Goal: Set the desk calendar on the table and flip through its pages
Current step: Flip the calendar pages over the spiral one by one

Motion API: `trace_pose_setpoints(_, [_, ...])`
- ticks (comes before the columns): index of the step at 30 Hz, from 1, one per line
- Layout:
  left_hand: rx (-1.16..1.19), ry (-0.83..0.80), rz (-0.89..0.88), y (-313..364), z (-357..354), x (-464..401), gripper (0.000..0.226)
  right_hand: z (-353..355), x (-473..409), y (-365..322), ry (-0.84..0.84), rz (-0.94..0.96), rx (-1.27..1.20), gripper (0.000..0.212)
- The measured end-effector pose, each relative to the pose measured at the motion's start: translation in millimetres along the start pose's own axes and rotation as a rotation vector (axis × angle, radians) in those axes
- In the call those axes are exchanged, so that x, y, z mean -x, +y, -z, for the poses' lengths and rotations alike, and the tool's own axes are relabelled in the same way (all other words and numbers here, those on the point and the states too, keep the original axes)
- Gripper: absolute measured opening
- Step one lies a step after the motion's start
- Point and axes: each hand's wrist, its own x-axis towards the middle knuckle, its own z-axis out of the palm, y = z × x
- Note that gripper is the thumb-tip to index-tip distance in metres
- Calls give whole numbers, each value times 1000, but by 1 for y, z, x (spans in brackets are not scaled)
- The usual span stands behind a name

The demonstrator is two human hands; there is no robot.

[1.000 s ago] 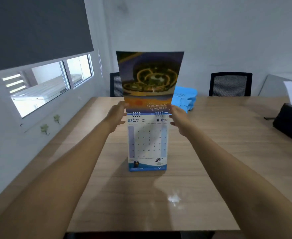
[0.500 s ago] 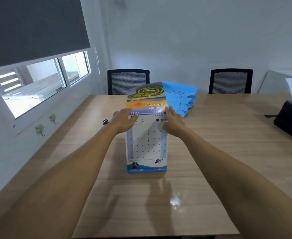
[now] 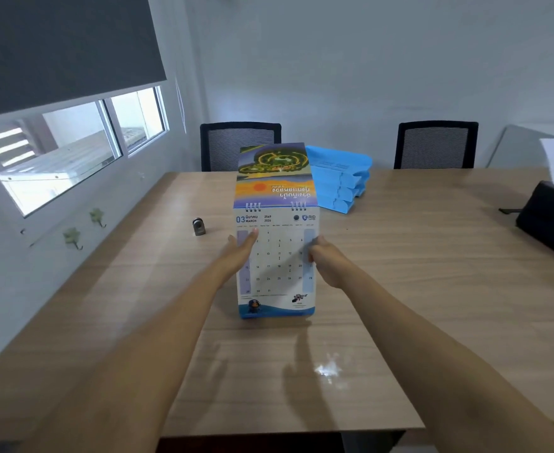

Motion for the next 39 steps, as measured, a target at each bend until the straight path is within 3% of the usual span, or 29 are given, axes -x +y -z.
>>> trace_pose_setpoints(6, [-9,-54,54,21,-3,18,110,-4,10,-5,40,-2,114,40])
trace_pose_setpoints(11, [-121,5,61,53,-3,60,56,-1,16,-10,110,46,150,13])
trace_pose_setpoints(14, [-247,168,21,64,7,70,21,7,18,-13,257,78,123,10])
trace_pose_setpoints(17, [-221,293,12,69,21,75,10,18,22,-17,349,68,60,16])
trace_pose_setpoints(19, [-150,328,29,70,30,73,4,23,24,-23,338,20,-16,9])
trace_pose_setpoints(23, [53,269,74,74,37,78,8,29,30,-33,260,-66,-161,21])
trace_pose_setpoints(27, [173,198,72,74,40,81,5,32,34,-36,223,-117,-200,15])
trace_pose_setpoints(29, [264,182,59,74,42,81,19,34,36,-39,190,-142,-242,7])
trace_pose_setpoints(31, [337,168,33,78,44,87,17,36,39,-44,104,-140,-334,22])
trace_pose_setpoints(35, [623,42,-45,92,49,93,5,34,41,-57,8,-56,-683,23])
trace_pose_setpoints(37, [733,34,-59,96,48,89,27,30,38,-65,-3,47,-767,18])
trace_pose_setpoints(39, [629,70,-89,104,41,88,40,23,36,-73,33,148,-610,16])
